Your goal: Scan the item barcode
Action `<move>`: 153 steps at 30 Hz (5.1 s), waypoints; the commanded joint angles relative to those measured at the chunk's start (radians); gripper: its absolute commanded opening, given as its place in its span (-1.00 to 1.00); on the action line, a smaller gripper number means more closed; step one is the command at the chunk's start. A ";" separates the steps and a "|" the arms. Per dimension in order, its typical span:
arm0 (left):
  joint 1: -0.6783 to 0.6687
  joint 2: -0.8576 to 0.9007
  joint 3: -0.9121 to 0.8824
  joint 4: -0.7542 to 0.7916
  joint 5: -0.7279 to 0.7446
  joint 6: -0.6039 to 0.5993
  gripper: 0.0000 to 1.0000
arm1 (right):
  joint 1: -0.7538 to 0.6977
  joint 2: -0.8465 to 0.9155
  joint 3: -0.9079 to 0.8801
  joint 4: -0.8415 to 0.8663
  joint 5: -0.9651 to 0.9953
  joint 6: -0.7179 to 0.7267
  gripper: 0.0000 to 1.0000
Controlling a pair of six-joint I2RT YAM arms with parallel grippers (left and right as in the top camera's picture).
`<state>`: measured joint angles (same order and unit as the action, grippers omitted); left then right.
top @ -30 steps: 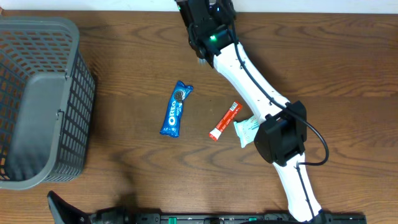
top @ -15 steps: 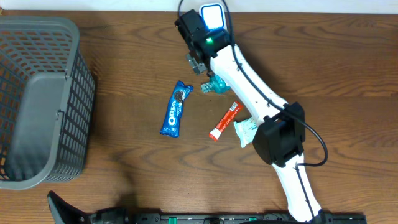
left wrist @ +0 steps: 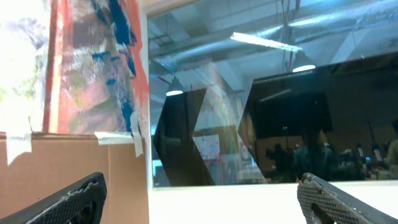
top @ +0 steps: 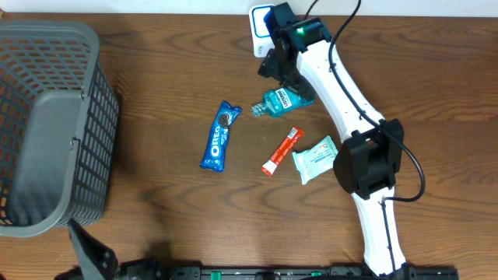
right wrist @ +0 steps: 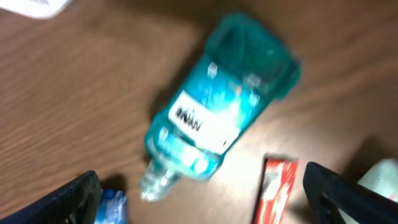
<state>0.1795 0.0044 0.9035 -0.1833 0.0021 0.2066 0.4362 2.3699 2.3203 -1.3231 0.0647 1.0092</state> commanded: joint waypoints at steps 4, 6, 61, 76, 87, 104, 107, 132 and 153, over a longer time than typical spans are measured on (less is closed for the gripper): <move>-0.004 -0.002 -0.017 0.010 0.014 -0.002 0.96 | 0.026 -0.002 -0.037 -0.005 -0.128 0.309 0.98; -0.004 -0.002 -0.017 0.010 0.014 -0.002 0.96 | 0.033 0.006 -0.037 -0.010 -0.131 0.365 0.98; -0.004 -0.002 -0.019 -0.007 0.014 -0.002 0.96 | -0.032 0.233 0.172 0.008 -0.171 0.204 -0.21; -0.004 -0.002 -0.038 -0.006 0.014 -0.002 0.96 | -0.029 0.233 0.218 0.160 -0.093 0.201 -0.30; -0.004 -0.002 -0.050 0.006 0.014 -0.002 0.96 | 0.041 0.233 0.217 0.088 0.098 0.086 -0.32; -0.004 -0.002 -0.063 0.009 0.014 -0.002 0.96 | 0.079 0.233 0.159 -0.120 -0.087 0.068 -0.09; -0.004 -0.002 -0.064 0.010 0.014 -0.003 0.96 | 0.100 0.233 0.121 -0.155 -0.091 0.067 -0.04; -0.004 -0.002 -0.065 0.013 0.014 -0.003 0.96 | 0.028 0.234 -0.036 -0.020 -0.202 0.002 0.98; -0.004 -0.002 -0.084 0.016 0.014 -0.002 0.96 | 0.018 0.234 -0.179 0.079 -0.235 0.027 0.31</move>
<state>0.1795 0.0044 0.8246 -0.1749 0.0021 0.2066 0.4377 2.5362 2.2127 -1.2743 -0.1532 1.0012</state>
